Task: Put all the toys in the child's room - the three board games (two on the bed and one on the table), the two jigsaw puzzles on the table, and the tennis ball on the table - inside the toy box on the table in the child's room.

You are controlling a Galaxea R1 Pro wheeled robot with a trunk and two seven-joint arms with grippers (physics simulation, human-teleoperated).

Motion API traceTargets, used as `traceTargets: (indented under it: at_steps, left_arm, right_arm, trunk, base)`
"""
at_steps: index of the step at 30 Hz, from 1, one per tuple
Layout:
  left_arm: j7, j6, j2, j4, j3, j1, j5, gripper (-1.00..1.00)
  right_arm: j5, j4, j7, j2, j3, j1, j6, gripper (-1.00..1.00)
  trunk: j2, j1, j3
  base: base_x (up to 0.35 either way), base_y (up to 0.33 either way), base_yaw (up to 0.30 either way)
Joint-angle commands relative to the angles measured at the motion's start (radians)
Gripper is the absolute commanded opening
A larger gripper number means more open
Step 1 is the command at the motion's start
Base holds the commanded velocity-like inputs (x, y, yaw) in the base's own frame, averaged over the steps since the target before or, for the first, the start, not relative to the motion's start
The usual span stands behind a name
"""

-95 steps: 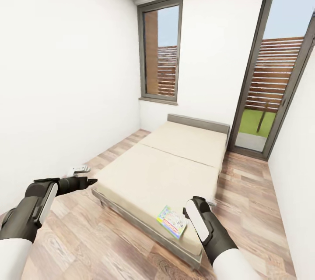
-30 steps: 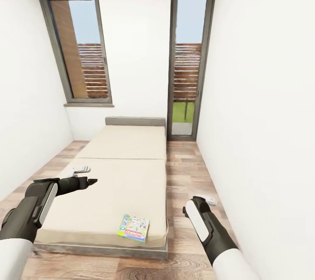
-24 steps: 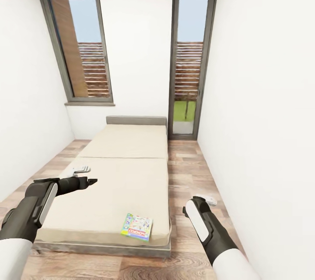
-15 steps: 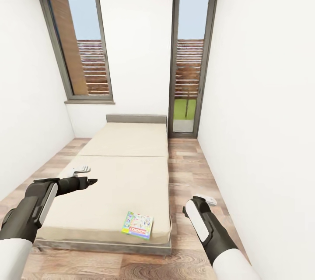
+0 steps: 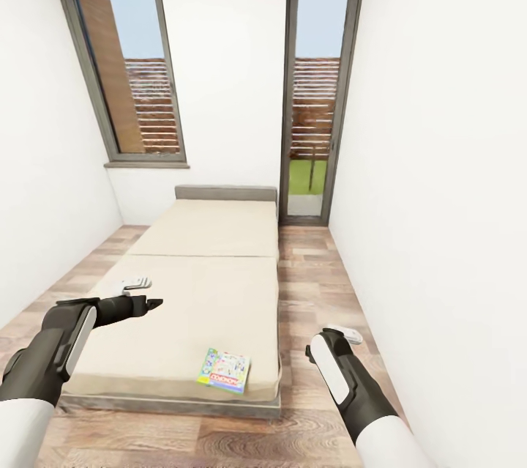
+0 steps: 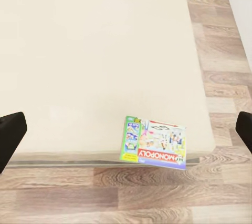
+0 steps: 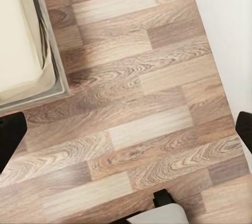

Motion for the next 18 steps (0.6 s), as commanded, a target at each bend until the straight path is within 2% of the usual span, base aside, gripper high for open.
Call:
traceTargets:
  at_steps: [1,7,18]
  left_arm:
    - [-0.002,0.007,0.0,-0.001,0.001,-0.001,0.003,1.0]
    - [-0.003,0.008,0.0,-0.001,0.001,-0.001,0.003,1.0]
    - [-0.009,0.009,0.0,-0.001,0.003,-0.001,0.009,1.0]
  right_arm:
    - [-0.008,-0.001,-0.009,0.0,0.001,-0.001,0.002,1.0]
    - [-0.008,-0.001,-0.009,0.0,0.001,-0.001,0.002,1.0]
    - [-0.008,-0.002,-0.009,0.0,0.003,-0.001,-0.001,1.0]
  trunk:
    - [-0.003,0.001,-0.004]
    - [-0.003,0.001,-0.014]
    - [-0.003,0.001,-0.022]
  base:
    - [0.0,-0.029,-0.032]
    - [0.0,0.066,-0.062]
    - [0.011,0.257,-0.06]
